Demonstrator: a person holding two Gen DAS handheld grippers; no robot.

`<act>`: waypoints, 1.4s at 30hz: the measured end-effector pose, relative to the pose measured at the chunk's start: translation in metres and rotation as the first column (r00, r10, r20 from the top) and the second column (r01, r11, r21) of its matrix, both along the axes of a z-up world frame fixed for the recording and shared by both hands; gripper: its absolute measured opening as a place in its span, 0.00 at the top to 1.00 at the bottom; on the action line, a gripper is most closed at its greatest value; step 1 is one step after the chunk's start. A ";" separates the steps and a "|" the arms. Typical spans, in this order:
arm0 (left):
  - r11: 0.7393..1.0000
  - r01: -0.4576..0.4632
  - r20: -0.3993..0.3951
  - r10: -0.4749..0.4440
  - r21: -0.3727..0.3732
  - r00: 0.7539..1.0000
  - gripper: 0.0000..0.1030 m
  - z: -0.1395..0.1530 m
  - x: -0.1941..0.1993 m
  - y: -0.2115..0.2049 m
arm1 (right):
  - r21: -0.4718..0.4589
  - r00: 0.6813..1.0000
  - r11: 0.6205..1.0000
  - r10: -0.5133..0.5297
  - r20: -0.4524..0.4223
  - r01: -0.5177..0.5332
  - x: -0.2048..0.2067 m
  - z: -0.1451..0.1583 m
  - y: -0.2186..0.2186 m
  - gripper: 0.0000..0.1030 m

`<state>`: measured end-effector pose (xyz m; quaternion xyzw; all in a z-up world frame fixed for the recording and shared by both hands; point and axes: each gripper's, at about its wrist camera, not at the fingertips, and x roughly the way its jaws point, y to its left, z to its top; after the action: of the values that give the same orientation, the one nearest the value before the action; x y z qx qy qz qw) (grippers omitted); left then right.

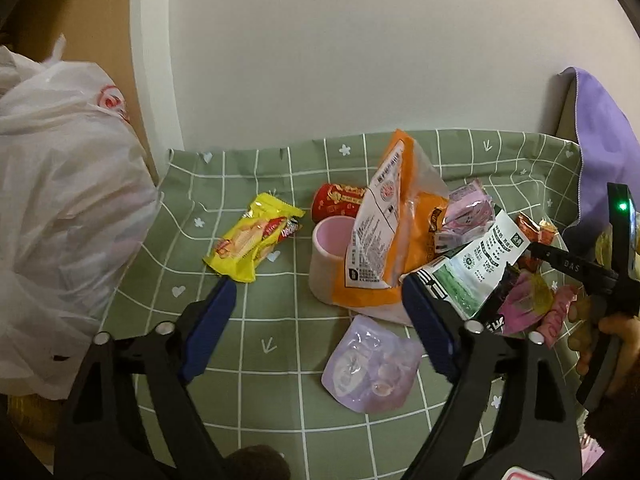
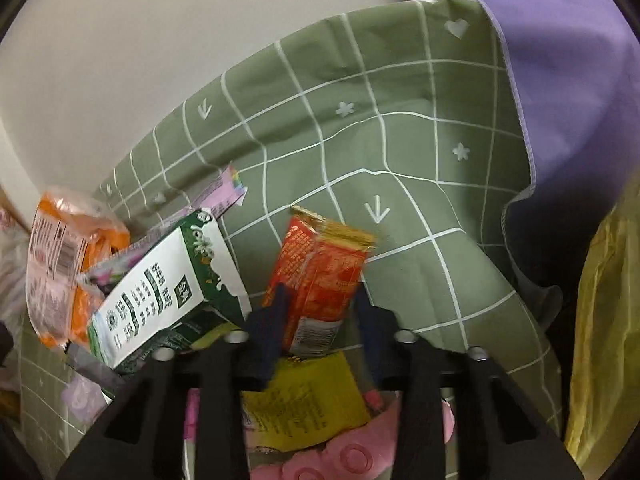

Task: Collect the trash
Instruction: 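Reach the right tool to the red snack bar packets and close on them, then grasp the orange snack bag with the left tool while the right tool lifts the red packets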

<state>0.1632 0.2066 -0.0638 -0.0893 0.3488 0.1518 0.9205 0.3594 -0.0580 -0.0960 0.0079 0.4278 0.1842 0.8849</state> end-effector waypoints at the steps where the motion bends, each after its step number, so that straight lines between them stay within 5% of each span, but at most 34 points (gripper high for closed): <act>1: 1.000 0.008 -0.006 -0.009 -0.019 1.000 0.26 -0.001 0.002 0.002 | 0.003 1.000 1.000 0.010 0.011 -0.010 -0.003 0.004 0.000 0.78; 10: 0.991 0.125 0.048 -0.124 -0.036 0.991 0.28 0.017 0.019 0.007 | 0.040 0.995 0.998 0.050 0.088 -0.053 -0.040 0.062 -0.020 0.80; 19: 0.974 0.209 0.017 -0.208 -0.093 0.978 0.43 0.010 0.064 0.013 | 0.026 0.990 0.999 0.033 0.136 -0.037 -0.065 0.091 -0.042 0.80; 22: 0.973 0.205 -0.022 -0.208 -0.102 0.978 0.54 -0.002 0.074 0.009 | 0.018 0.989 0.999 0.028 0.147 -0.031 -0.074 0.099 -0.052 0.80; 27: 0.978 0.186 -0.046 -0.191 -0.093 0.981 0.85 -0.005 0.068 -0.001 | 0.002 0.989 0.999 0.047 0.143 -0.048 -0.090 0.099 -0.064 0.80; 35: 0.979 0.194 0.069 -0.190 -0.059 0.979 0.88 0.053 0.047 -0.009 | 0.029 0.979 0.996 0.078 0.188 -0.085 -0.098 0.115 -0.075 0.80; 42: 0.969 0.243 0.196 -0.248 0.049 0.949 0.90 0.126 0.046 -0.034 | 0.051 0.965 0.995 0.076 0.251 -0.091 -0.096 0.139 -0.093 0.80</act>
<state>0.2096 0.1722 0.0626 -0.0490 0.2610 0.0305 0.9636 0.2631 -0.1511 0.0426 -0.0059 0.3075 0.2341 0.9223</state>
